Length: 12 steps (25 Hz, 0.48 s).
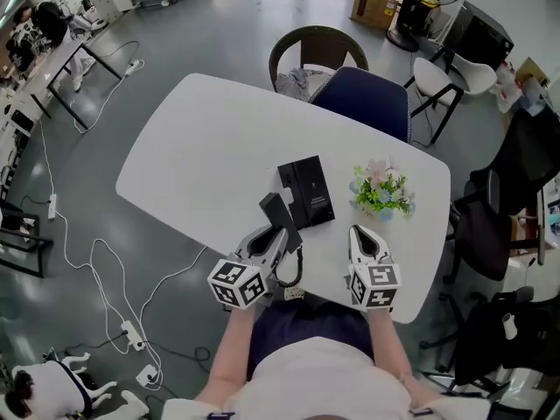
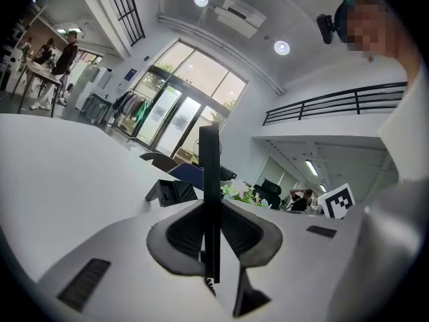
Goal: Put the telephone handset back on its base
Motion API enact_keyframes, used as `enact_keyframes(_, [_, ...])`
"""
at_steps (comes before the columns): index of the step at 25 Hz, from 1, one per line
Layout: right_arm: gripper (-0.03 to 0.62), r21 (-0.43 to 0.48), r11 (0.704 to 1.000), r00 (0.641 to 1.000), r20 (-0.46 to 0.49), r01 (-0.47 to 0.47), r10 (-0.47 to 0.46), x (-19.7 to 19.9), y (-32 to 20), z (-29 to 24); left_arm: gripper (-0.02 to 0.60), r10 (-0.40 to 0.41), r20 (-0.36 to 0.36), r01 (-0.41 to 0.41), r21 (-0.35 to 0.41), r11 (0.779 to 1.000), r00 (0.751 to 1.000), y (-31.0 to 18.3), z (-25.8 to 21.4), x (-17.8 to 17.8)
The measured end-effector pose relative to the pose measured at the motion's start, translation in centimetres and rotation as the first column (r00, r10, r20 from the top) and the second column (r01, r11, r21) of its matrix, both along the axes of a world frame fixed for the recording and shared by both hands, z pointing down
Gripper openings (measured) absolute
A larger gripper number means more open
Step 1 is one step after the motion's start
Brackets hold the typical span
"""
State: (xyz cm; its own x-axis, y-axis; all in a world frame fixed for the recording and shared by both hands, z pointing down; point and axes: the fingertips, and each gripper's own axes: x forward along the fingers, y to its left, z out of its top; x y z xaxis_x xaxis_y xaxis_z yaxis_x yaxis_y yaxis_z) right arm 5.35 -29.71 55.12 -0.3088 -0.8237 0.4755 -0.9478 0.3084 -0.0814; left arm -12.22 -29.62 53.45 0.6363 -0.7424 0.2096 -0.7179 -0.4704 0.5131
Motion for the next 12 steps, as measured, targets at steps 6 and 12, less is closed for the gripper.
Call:
enact_keyframes(6, [0.037, -0.015, 1.0, 1.0, -0.016, -0.011, 0.01, 0.2, 0.1, 0.3, 0.078, 0.05, -0.047, -0.051, -0.026, 0.998, 0.998, -2.5, 0.7, 0.6])
enact_keyframes(12, [0.037, -0.023, 1.0, 0.999, -0.031, -0.013, 0.012, 0.7, 0.2, 0.3, 0.078, 0.103, -0.079, -0.109, -0.071, 0.991, 0.991, -4.3, 2.0, 1.5])
